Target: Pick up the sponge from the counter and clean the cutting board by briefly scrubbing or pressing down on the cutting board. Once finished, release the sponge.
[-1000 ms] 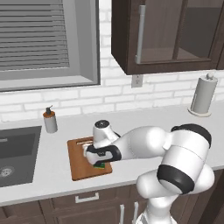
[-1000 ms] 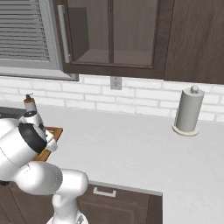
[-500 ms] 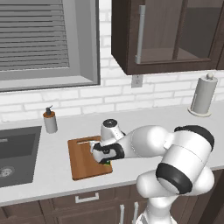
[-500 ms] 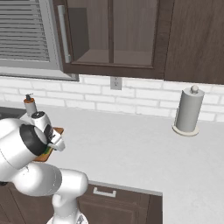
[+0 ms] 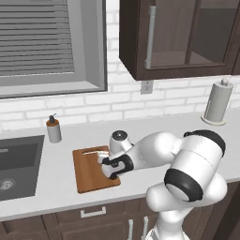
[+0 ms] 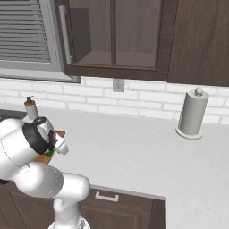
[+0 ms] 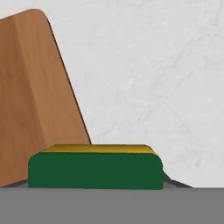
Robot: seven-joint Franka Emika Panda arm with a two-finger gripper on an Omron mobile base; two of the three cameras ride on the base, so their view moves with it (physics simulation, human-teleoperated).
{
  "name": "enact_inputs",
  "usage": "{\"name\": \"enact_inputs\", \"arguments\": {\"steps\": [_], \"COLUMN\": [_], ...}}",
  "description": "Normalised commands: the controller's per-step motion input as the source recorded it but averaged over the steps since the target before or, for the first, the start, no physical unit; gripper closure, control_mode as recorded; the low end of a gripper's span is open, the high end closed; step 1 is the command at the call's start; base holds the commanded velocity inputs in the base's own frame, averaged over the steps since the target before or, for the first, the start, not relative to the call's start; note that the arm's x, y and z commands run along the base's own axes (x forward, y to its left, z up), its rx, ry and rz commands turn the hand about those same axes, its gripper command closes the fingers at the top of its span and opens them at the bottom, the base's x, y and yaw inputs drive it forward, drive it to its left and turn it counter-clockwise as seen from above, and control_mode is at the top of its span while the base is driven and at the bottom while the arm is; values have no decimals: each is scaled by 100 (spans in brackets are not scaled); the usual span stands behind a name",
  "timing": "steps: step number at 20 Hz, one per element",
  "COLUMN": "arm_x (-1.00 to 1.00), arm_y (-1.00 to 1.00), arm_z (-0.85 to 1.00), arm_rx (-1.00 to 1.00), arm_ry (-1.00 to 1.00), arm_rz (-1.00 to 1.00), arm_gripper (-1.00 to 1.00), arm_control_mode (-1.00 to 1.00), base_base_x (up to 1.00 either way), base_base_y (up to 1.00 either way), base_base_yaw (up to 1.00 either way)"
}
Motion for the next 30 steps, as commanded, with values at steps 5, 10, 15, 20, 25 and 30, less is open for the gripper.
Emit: {"name": "enact_inputs", "arguments": {"steps": [5,10,15,20,25,30], "arm_x": [18,33,16,0,0,-12], "arm_y": [10,11,27,49,55,63], "arm_z": [-21,-23,-50,-55,-50,-41], "arm_rx": [0,1,8,9,4,2], "arm_ry": [-15,0,-2,-3,-8,-14], "arm_rz": [-6,-7,-4,-3,-5,-7], "arm_gripper": [100,100,100,100,100,100], "arm_control_mode": [-100,-100,-100,-100,-100,-100], "base_base_x": [0,0,0,0,0,0], "base_base_y": [0,0,0,0,0,0], "base_base_yaw": [0,0,0,0,0,0]}}
